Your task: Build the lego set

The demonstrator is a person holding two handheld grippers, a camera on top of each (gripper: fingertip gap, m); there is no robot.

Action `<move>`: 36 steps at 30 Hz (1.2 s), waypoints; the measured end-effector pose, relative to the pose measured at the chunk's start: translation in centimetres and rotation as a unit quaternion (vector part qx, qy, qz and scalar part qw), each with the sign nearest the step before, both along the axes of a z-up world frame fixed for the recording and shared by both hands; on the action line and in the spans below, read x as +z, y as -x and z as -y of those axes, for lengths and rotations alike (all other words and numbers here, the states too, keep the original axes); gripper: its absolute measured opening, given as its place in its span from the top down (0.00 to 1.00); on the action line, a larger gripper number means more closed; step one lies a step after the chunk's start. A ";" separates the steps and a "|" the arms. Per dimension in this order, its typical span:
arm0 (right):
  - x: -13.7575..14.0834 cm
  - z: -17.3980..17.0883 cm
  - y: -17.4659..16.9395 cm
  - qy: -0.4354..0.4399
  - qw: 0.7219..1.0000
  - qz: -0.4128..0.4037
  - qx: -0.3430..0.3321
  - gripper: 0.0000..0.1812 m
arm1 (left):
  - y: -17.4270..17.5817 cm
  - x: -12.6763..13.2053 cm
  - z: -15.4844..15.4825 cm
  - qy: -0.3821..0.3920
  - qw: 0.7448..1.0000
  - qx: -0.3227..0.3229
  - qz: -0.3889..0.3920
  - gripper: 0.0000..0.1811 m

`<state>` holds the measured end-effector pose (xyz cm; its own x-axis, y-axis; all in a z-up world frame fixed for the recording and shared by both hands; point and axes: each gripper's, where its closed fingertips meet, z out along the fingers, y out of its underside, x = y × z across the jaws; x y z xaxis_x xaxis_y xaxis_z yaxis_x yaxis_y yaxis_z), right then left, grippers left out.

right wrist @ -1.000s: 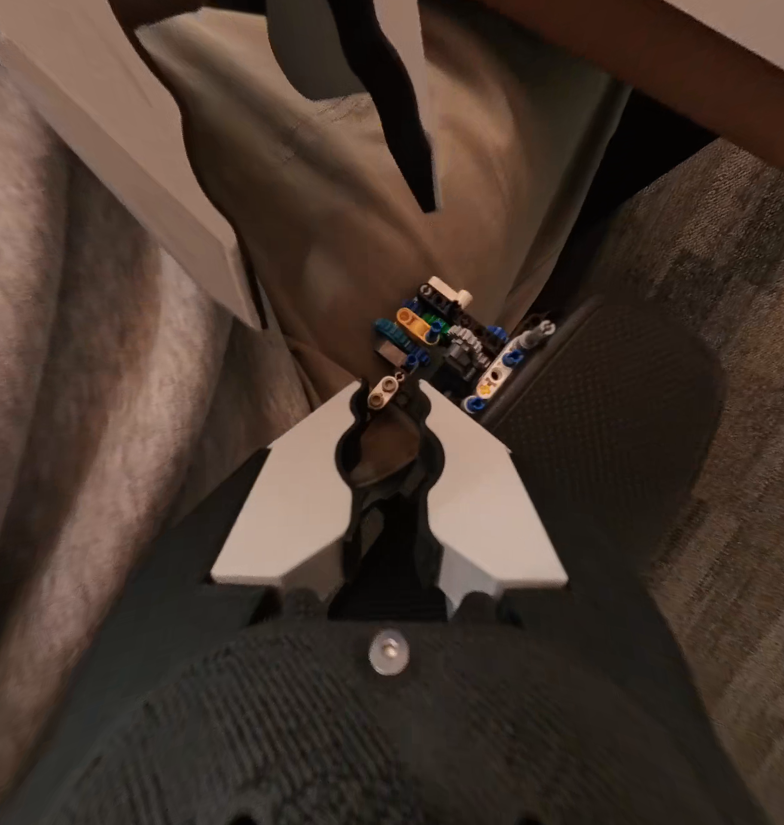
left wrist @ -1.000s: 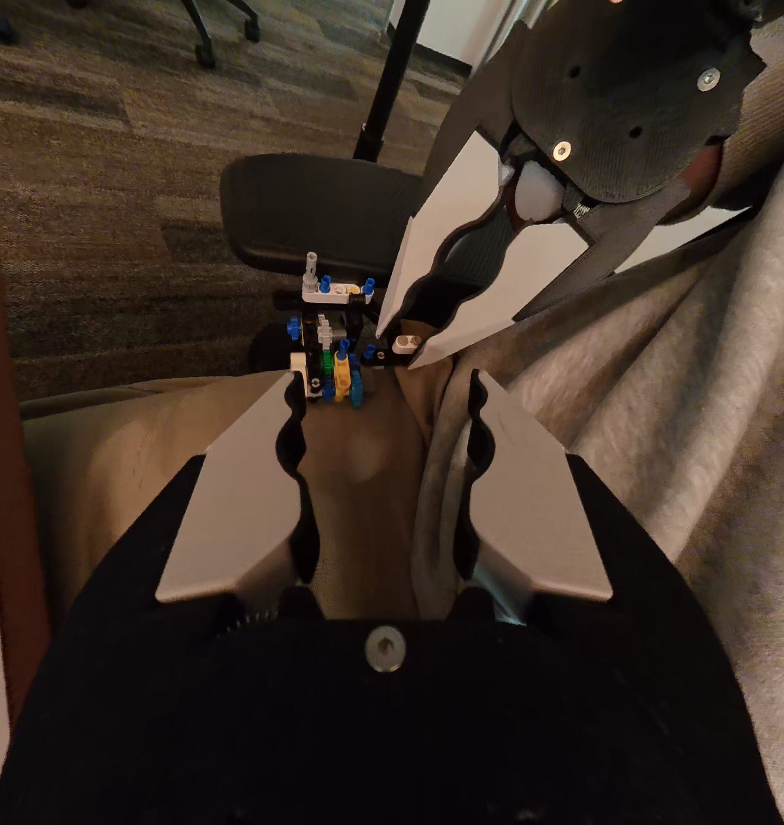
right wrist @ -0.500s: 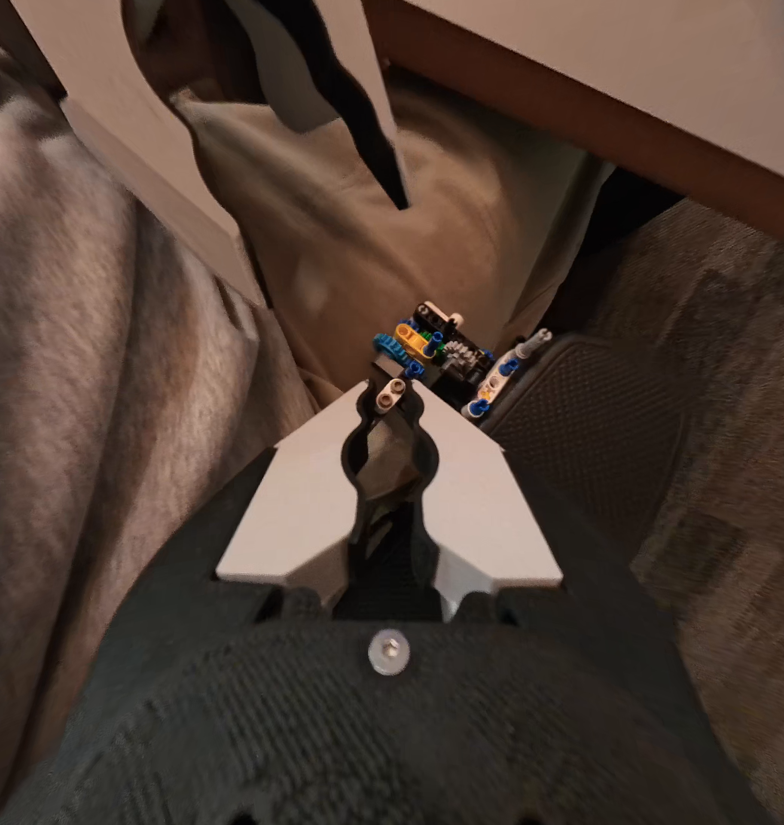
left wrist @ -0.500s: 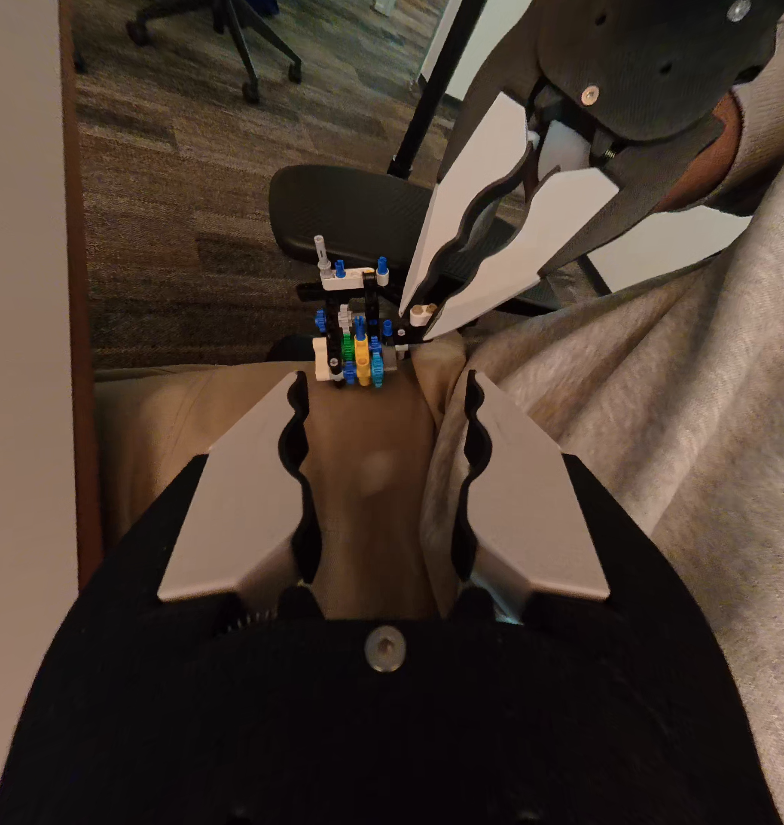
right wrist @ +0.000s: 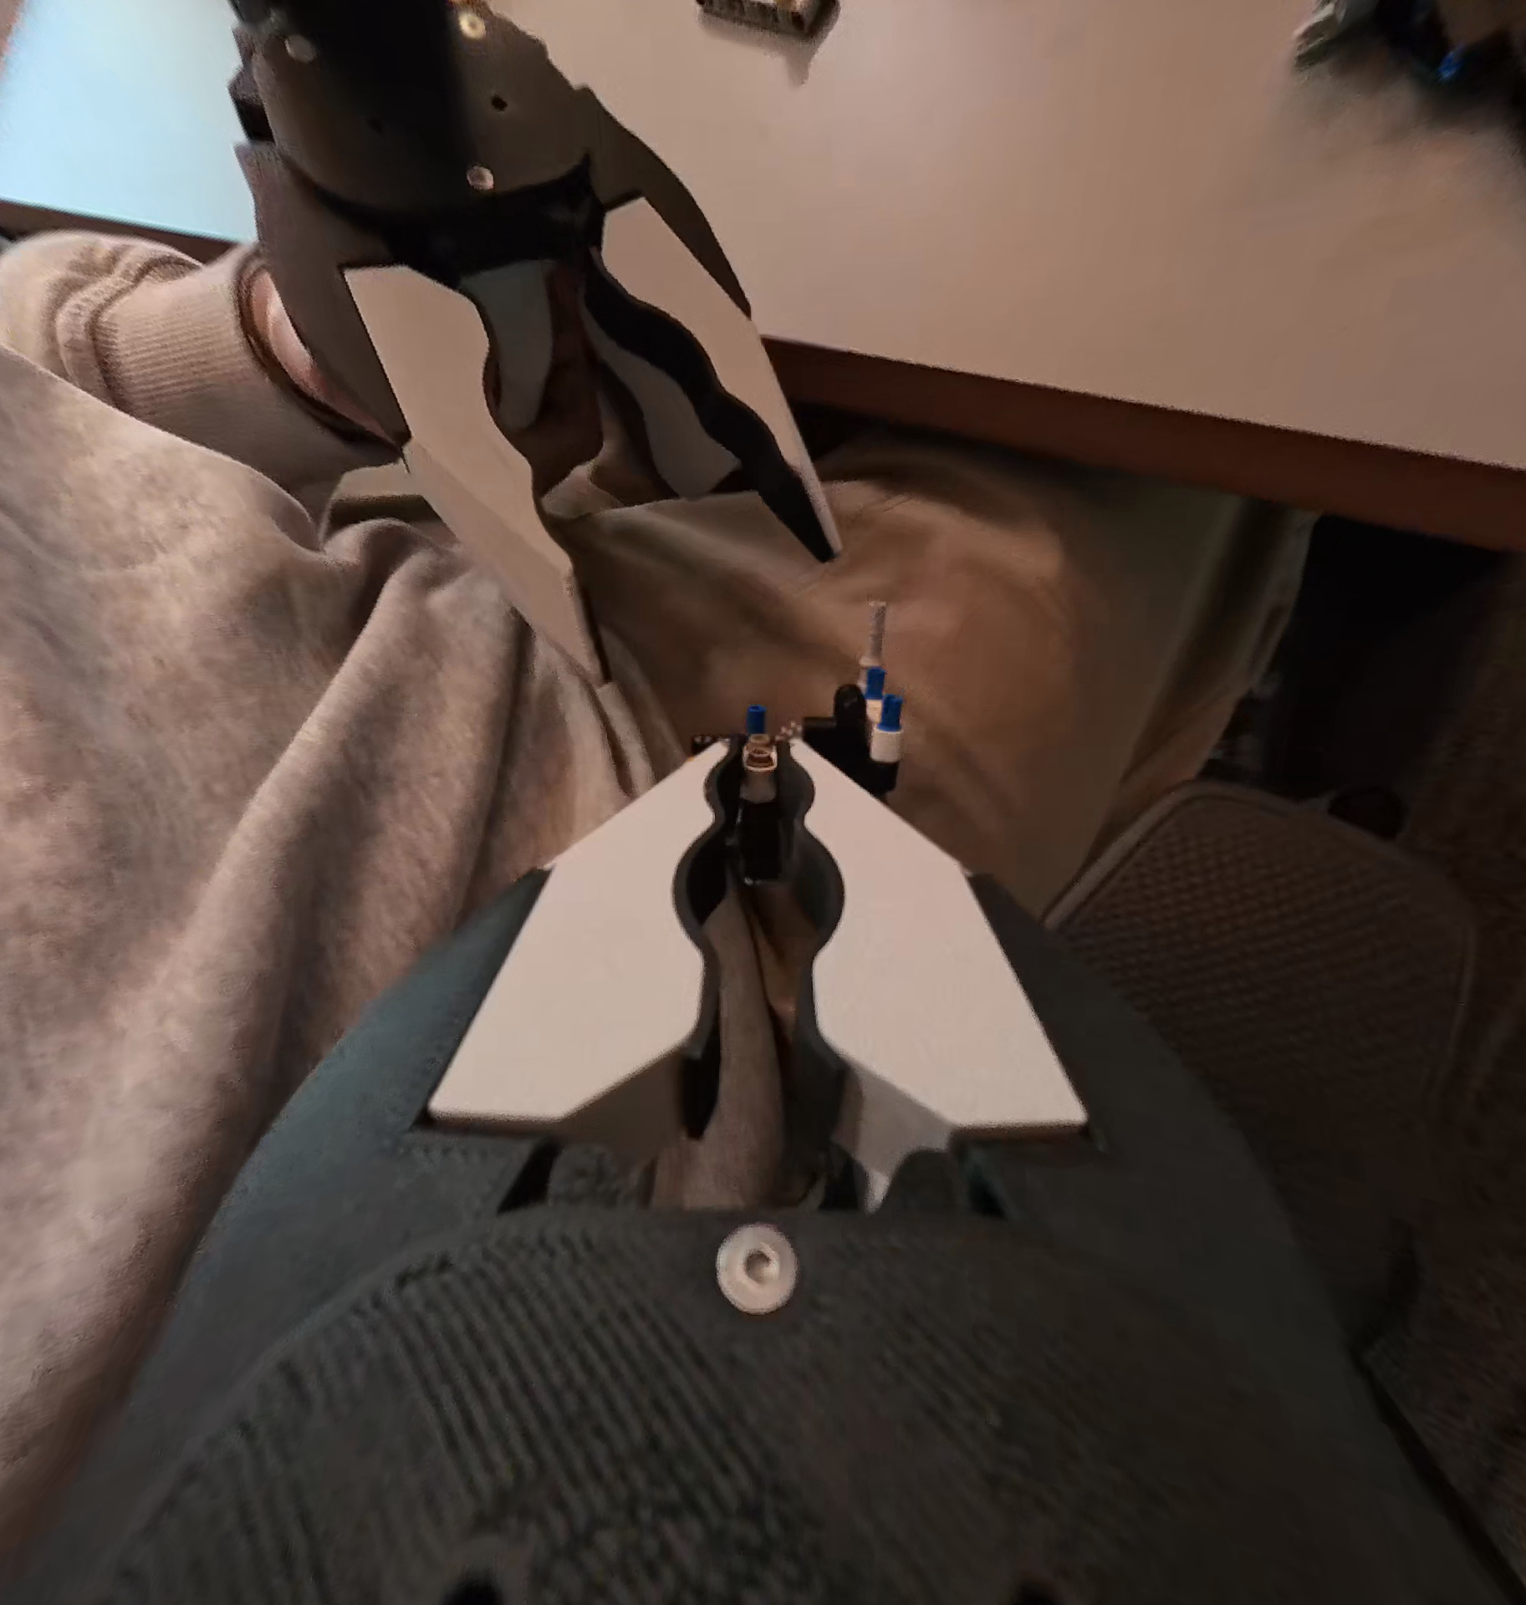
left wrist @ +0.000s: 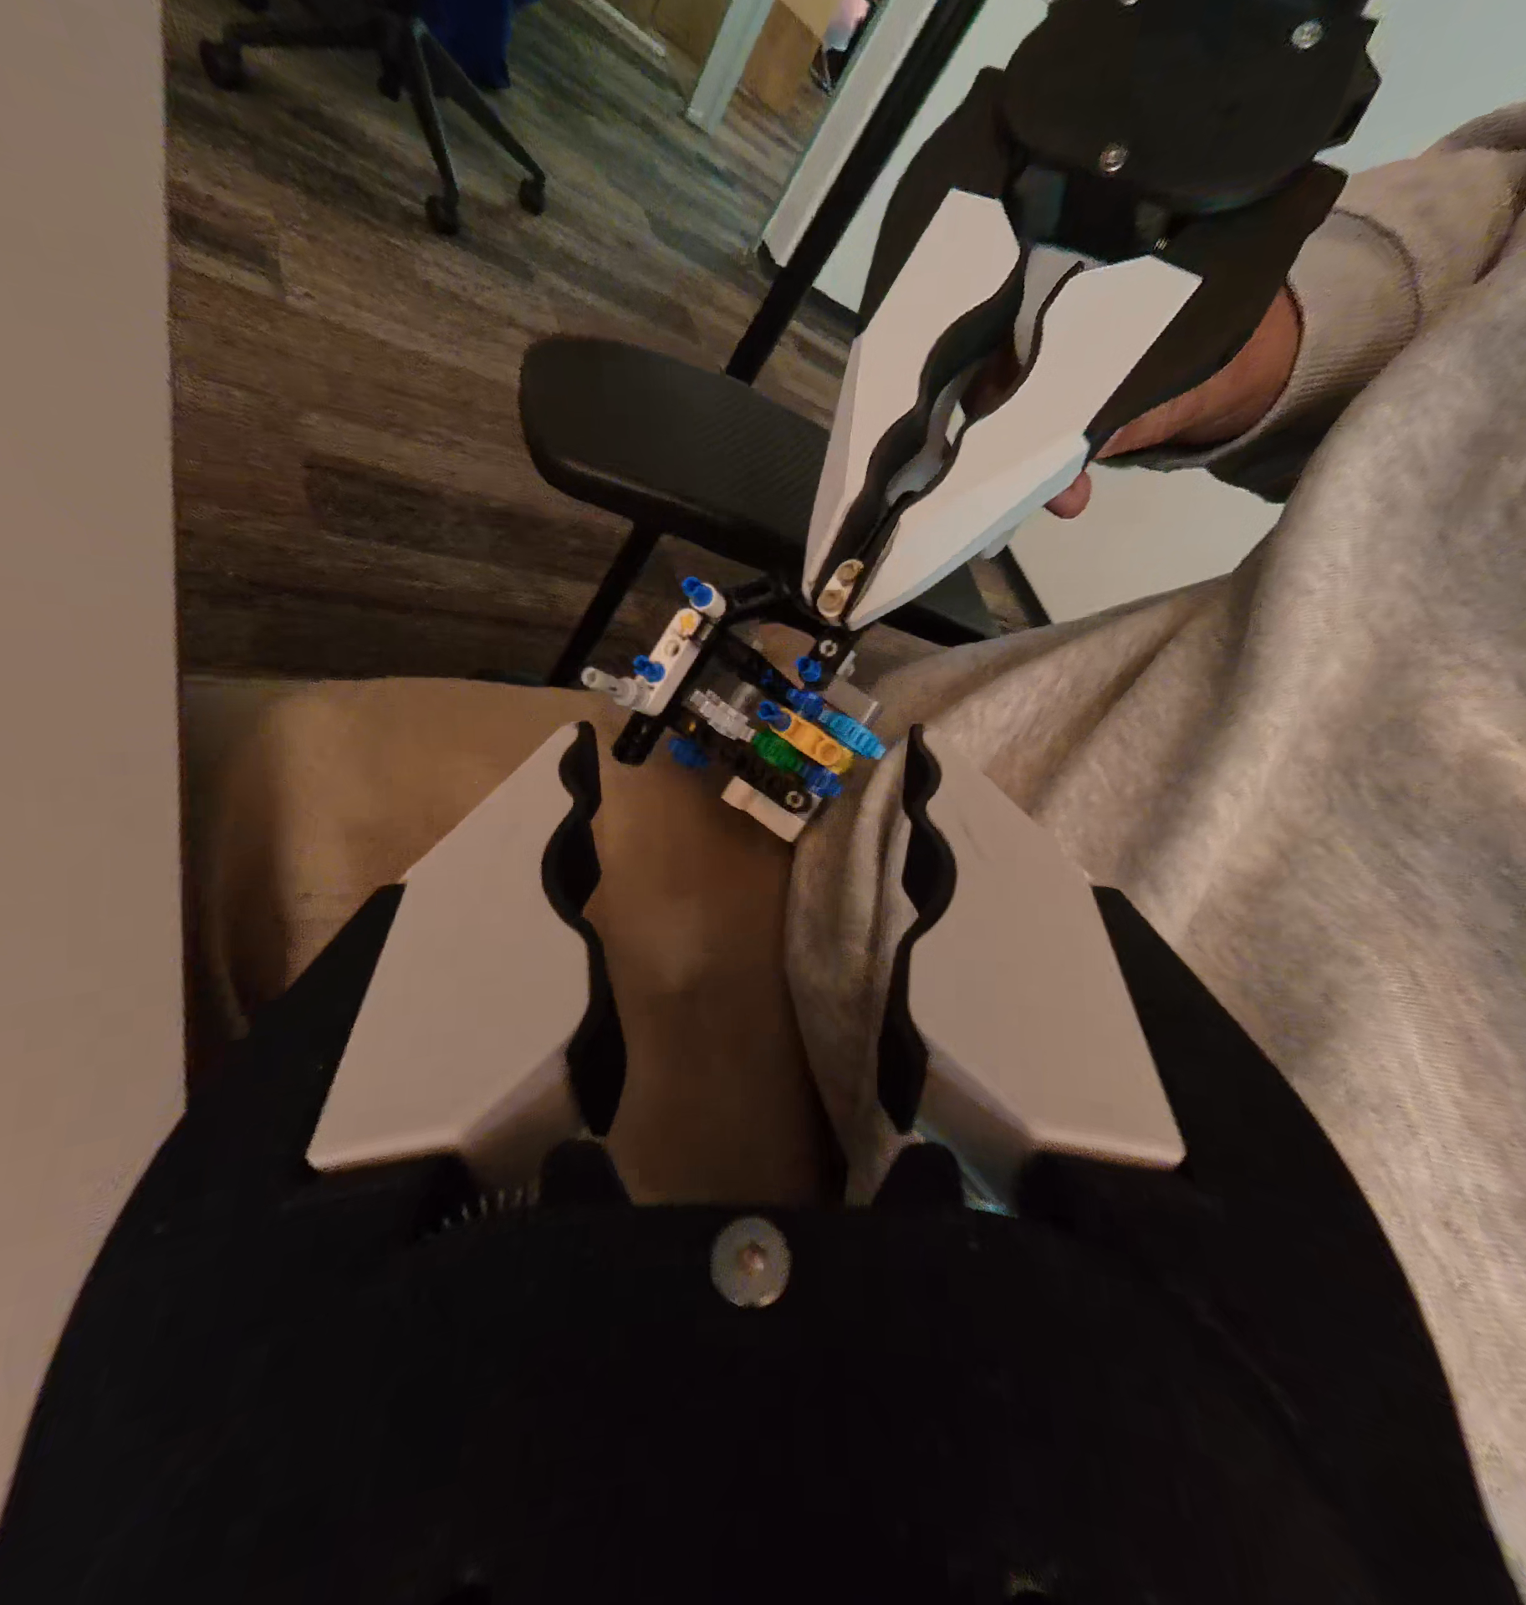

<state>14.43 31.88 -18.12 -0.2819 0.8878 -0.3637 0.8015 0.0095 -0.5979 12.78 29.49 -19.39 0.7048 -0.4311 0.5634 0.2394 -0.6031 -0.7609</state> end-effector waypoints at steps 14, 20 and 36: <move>-1.8 -0.2 -1.9 -0.011 0.999 0.042 0.021 0.84 | -1.5 -1.4 0.7 0.052 0.994 -0.048 0.086 0.61; -2.8 -0.6 -3.0 -0.016 0.998 0.057 0.009 0.94 | -2.1 -1.3 1.0 0.055 0.991 -0.068 0.099 0.64; -2.9 -0.1 -2.3 -0.137 0.987 -0.020 0.079 0.84 | -2.7 -0.1 0.9 0.019 0.990 -0.102 0.097 0.65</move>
